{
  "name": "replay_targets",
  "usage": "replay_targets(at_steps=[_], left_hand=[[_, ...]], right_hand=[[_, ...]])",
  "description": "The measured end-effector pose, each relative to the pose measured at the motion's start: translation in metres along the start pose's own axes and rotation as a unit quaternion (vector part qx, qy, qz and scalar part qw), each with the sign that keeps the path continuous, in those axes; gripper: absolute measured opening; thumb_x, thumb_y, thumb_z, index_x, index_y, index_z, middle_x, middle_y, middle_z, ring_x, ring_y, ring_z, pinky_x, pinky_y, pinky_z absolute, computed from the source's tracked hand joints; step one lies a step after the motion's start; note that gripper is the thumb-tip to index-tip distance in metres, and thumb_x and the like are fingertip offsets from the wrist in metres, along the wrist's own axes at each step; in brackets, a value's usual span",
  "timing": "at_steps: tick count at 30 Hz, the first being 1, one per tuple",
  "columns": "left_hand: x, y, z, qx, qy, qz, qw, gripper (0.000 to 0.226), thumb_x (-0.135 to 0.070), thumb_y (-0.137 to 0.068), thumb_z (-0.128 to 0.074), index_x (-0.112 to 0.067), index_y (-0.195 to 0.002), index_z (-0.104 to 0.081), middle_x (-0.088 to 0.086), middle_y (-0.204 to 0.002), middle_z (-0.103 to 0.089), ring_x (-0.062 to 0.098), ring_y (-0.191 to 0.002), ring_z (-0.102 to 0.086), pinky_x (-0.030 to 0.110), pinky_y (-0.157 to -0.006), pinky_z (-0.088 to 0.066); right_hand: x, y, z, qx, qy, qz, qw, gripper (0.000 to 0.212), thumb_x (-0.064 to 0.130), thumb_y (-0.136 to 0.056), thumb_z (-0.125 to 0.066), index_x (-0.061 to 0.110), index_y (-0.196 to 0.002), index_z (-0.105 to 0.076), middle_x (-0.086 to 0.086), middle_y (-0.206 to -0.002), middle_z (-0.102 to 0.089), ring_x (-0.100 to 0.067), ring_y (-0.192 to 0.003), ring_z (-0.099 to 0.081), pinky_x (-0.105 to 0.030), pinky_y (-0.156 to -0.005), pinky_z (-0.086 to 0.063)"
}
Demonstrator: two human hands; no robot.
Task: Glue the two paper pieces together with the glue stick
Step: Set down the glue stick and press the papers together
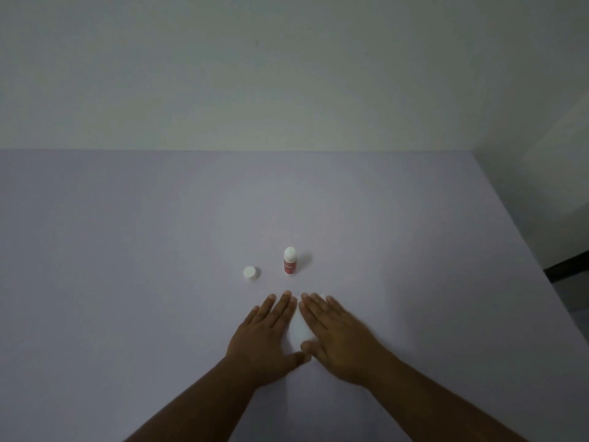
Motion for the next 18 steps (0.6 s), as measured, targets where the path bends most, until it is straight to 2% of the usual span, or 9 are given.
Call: replay_targets(at_steps=[2,5,7,9,11,12,14,16,18], left_hand=[[0.000,0.000,0.001,0.001,-0.001,0.000,1.000,0.098,-0.083,-0.071,-0.028,-0.033,-0.133,0.030,-0.018,-0.145,0.031,0.008,-0.134,0.030,0.029,-0.111,0.014],[0.000,0.001,0.001,0.000,0.002,0.000,1.000,0.099,-0.082,-0.072,-0.029,-0.032,-0.133,0.031,-0.018,-0.145,0.030,0.007,-0.133,0.030,0.029,-0.112,0.013],[0.000,0.001,0.002,0.002,-0.002,-0.001,1.000,0.098,-0.081,-0.073,-0.029,-0.032,-0.132,0.031,-0.018,-0.145,0.030,0.007,-0.133,0.030,0.029,-0.112,0.013],[0.000,0.001,0.002,0.005,-0.002,0.001,1.000,0.098,-0.082,-0.072,-0.029,-0.034,-0.132,0.031,-0.018,-0.145,0.031,0.007,-0.133,0.030,0.029,-0.112,0.013],[0.000,0.000,0.001,0.007,-0.002,0.001,1.000,0.097,-0.083,-0.071,-0.028,-0.036,-0.131,0.032,-0.019,-0.145,0.031,0.007,-0.133,0.031,0.029,-0.112,0.013],[0.000,0.000,0.001,0.008,-0.005,-0.001,1.000,0.098,-0.084,-0.071,-0.027,-0.035,-0.131,0.032,-0.018,-0.145,0.031,0.007,-0.133,0.031,0.029,-0.112,0.013],[0.001,0.000,0.000,0.005,-0.010,-0.002,1.000,0.099,-0.084,-0.071,-0.026,-0.033,-0.131,0.033,-0.017,-0.145,0.031,0.008,-0.133,0.031,0.029,-0.112,0.013],[0.001,0.000,0.000,0.005,-0.007,0.000,1.000,0.098,-0.084,-0.071,-0.026,-0.034,-0.131,0.033,-0.017,-0.145,0.032,0.008,-0.133,0.031,0.029,-0.111,0.014],[0.001,0.000,-0.001,0.005,-0.004,0.001,1.000,0.099,-0.084,-0.071,-0.027,-0.034,-0.131,0.033,-0.017,-0.145,0.032,0.007,-0.133,0.031,0.029,-0.111,0.014]], right_hand=[[0.004,0.025,-0.011,0.002,0.020,0.036,0.999,0.064,0.053,-0.094,-0.022,0.012,-0.142,-0.030,-0.005,-0.149,-0.035,-0.016,-0.138,-0.030,-0.043,-0.115,-0.023],[-0.001,0.044,-0.019,0.008,0.037,0.079,0.996,0.062,0.054,-0.093,-0.024,0.015,-0.141,-0.032,-0.001,-0.146,-0.041,-0.013,-0.136,-0.035,-0.033,-0.109,-0.018],[-0.009,0.026,-0.008,-0.005,0.067,0.051,0.996,0.062,0.052,-0.093,-0.027,0.014,-0.140,-0.034,-0.003,-0.146,-0.042,-0.014,-0.135,-0.037,-0.033,-0.110,-0.014],[-0.016,0.003,0.004,-0.013,0.044,0.003,0.999,0.065,0.051,-0.093,-0.024,0.012,-0.145,-0.023,-0.006,-0.153,-0.026,-0.019,-0.141,-0.024,-0.039,-0.118,0.001],[-0.020,-0.010,0.007,0.002,0.014,-0.016,1.000,0.069,0.054,-0.093,-0.018,0.012,-0.147,-0.007,-0.005,-0.157,-0.007,-0.018,-0.145,-0.006,-0.039,-0.118,0.008],[-0.019,-0.007,0.005,0.001,0.015,-0.011,1.000,0.070,0.054,-0.093,-0.017,0.012,-0.147,-0.008,-0.006,-0.157,-0.008,-0.019,-0.145,-0.007,-0.044,-0.118,0.004],[-0.012,0.013,-0.004,0.007,0.038,0.022,0.999,0.068,0.055,-0.093,-0.020,0.010,-0.144,-0.023,-0.008,-0.152,-0.028,-0.020,-0.141,-0.024,-0.044,-0.118,-0.015],[-0.007,0.037,-0.014,0.020,0.033,0.067,0.997,0.066,0.055,-0.093,-0.022,0.012,-0.142,-0.030,-0.006,-0.148,-0.039,-0.016,-0.137,-0.033,-0.037,-0.112,-0.018],[-0.011,0.041,-0.016,0.021,0.059,0.081,0.995,0.065,0.055,-0.093,-0.021,0.013,-0.141,-0.033,-0.002,-0.146,-0.042,-0.014,-0.135,-0.036,-0.032,-0.109,-0.017]])
Point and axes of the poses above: each hand's wrist, its own y-axis away from the middle knuckle, its own z-axis out of the back of the hand, x = y × z, the point moved 1 cm from there along -y, towards the middle knuckle
